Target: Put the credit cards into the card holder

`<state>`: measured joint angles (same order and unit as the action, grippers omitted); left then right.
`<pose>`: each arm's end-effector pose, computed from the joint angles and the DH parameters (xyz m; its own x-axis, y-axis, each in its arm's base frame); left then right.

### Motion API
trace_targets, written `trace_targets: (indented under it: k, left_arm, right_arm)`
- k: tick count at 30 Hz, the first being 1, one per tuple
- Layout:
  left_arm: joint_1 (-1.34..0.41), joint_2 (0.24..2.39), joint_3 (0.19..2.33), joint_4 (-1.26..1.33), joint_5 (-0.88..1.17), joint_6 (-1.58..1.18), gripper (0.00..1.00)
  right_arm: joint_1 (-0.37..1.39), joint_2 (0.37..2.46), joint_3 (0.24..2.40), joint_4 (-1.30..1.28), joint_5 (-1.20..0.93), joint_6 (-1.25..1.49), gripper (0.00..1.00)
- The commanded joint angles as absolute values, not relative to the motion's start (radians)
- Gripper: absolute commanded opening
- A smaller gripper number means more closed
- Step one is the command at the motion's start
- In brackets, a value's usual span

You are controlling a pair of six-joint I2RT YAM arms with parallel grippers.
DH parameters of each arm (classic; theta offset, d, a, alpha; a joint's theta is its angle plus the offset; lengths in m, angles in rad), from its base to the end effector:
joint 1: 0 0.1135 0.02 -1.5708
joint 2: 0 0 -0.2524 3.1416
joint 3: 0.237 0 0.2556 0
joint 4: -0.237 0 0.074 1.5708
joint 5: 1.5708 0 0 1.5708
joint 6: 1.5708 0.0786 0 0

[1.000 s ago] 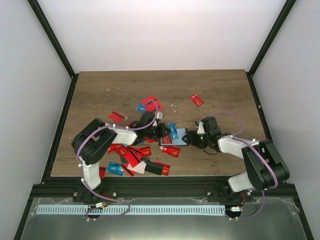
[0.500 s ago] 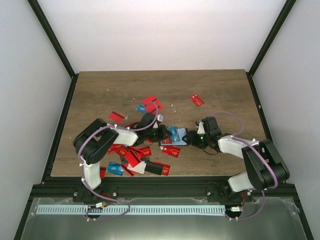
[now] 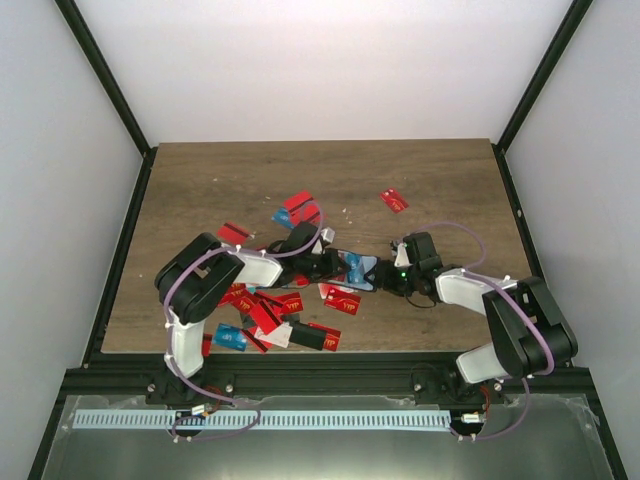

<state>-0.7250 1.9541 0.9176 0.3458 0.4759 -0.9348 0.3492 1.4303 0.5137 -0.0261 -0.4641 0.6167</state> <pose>0.2781 -0.2945 0.0727 -0.9701 -0.0959 -0.2230 0.1235 0.5960 -0.7935 0.2400 0.1248 0.0860 -0.9401 0.2081 -0.2699 -0.0115 0.7722 0.6353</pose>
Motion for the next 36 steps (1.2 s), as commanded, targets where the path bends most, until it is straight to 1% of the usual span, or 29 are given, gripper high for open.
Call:
trace_targets:
  k: [1, 10, 21, 27, 36]
  left_arm:
    - [-0.753, 1.985, 0.939, 0.232, 0.495, -0.883, 0.04]
    - [-0.751, 1.944, 0.935, 0.113, 0.478, -0.792, 0.04]
    - [-0.749, 1.990, 1.036, -0.042, 0.508, -0.651, 0.04]
    - [-0.749, 2.013, 1.055, -0.034, 0.518, -0.658, 0.04]
    - [-0.752, 2.032, 1.051, 0.040, 0.530, -0.739, 0.04]
  right_arm:
    - [0.350, 1.461, 0.537, -0.090, -0.457, 0.601, 0.51]
    - [0.349, 1.492, 0.573, -0.100, -0.429, 0.590, 0.50]
    - [0.348, 1.529, 0.619, -0.119, -0.425, 0.553, 0.51]
    - [0.349, 1.542, 0.639, -0.127, -0.438, 0.543, 0.50]
    - [0.348, 1.537, 0.647, -0.130, -0.450, 0.549, 0.51]
